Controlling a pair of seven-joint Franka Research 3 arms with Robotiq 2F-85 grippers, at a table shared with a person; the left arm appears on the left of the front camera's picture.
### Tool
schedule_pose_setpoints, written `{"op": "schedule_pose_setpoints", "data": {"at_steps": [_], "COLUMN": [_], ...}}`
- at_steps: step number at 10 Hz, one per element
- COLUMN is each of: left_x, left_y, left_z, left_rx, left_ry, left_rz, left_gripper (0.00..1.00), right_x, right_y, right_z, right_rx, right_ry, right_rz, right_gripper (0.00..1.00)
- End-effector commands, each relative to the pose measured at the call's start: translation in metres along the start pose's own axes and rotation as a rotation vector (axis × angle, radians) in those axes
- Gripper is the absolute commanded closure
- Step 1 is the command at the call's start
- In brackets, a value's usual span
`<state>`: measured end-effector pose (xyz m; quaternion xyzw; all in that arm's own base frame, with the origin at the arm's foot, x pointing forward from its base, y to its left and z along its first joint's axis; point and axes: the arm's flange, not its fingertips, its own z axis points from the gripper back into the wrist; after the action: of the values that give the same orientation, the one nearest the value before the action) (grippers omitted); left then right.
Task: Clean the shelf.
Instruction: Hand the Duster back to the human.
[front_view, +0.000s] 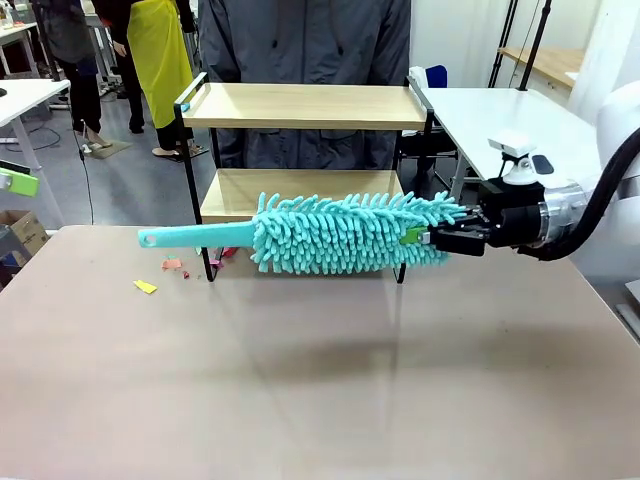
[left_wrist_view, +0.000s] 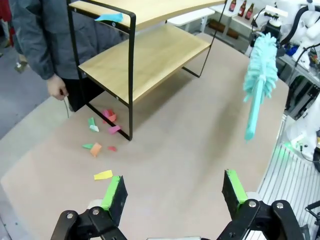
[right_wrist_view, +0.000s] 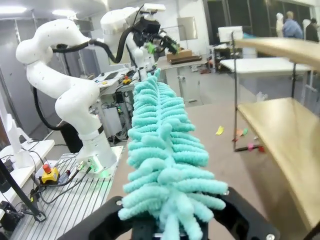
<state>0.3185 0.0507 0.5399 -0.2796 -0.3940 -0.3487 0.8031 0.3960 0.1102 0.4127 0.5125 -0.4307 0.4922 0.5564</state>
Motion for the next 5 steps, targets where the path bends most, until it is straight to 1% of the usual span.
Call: {"op": "schedule_pose_setpoints", "data": {"at_steps": [1,2,3,4,5], "left_x": [0.0,0.0,0.0,0.0,0.0], "left_y": [-0.002,-0.002,-0.002,-0.002,-0.002], "left_z": [0.001,0.001,0.001,0.001,0.001], "left_rx": [-0.009,-0.009,-0.009,-0.009,-0.009], "left_ry": [-0.005,-0.005,-0.005,-0.005,-0.005], "left_rz": [0.006,0.006,0.006,0.006,0.006], "left_gripper": [0.0,0.0,0.0,0.0,0.0], "right_x": [0.06,0.092,0.124,0.158,0.179], "right_y": [0.016,0.024,0.035,0.041,0.044], "right_z": [0.019,0.03,0.044,0.065,0.083], "right_rx": [-0.12,-0.165,-0.221,-0.318,-0.424], "right_ry": [-0.03,-0.046,-0.086,-0.131,-0.171], "right_rz": [0.072,0.113,0.151,0.191,0.19], "right_gripper": [0.84,0.84,0.84,0.84,0.84]}}
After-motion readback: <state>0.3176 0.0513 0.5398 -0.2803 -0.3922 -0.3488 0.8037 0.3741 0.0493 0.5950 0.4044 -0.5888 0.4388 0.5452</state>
